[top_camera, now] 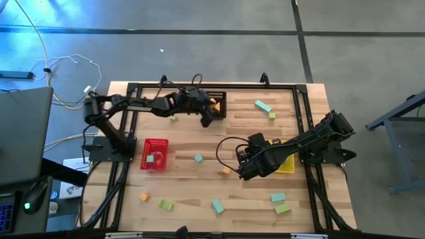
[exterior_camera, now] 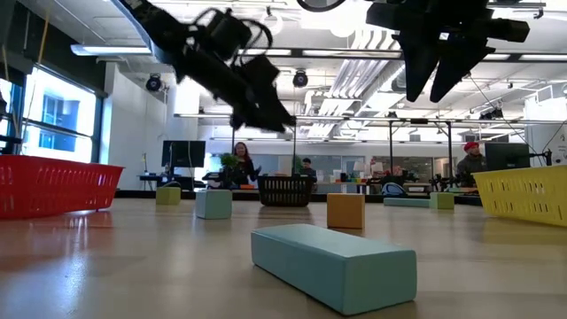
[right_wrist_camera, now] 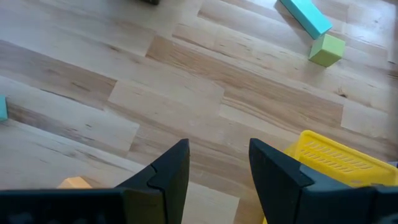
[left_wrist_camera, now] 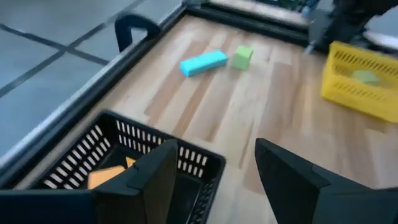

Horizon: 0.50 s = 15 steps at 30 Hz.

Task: Sort & place blocks by color
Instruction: Put the green block into the yellow bin

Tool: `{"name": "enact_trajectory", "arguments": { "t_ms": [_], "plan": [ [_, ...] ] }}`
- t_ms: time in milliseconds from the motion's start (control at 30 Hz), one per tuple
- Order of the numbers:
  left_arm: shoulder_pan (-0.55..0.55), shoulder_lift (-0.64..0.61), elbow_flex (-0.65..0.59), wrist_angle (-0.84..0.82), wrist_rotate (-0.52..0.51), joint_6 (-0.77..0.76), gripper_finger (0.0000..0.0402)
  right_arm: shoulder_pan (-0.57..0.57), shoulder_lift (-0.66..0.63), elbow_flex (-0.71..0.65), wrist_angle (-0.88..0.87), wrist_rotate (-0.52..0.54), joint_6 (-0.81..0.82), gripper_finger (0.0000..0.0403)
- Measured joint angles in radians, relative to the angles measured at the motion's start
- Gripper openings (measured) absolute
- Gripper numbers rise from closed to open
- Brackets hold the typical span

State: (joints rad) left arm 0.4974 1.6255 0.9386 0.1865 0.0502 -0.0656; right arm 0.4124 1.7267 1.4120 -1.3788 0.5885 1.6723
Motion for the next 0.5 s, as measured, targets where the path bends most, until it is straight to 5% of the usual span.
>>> {"name": "enact_trajectory", "arguments": {
  "t_ms": [500],
  "plan": [
    [-0.132, -0.36, 0.001, -0.602, -0.013, 0.1, 0.0204, -0.101, 0.0, 0.0, -0.022, -0.055, -0.162, 0.0151]
  ]
}}
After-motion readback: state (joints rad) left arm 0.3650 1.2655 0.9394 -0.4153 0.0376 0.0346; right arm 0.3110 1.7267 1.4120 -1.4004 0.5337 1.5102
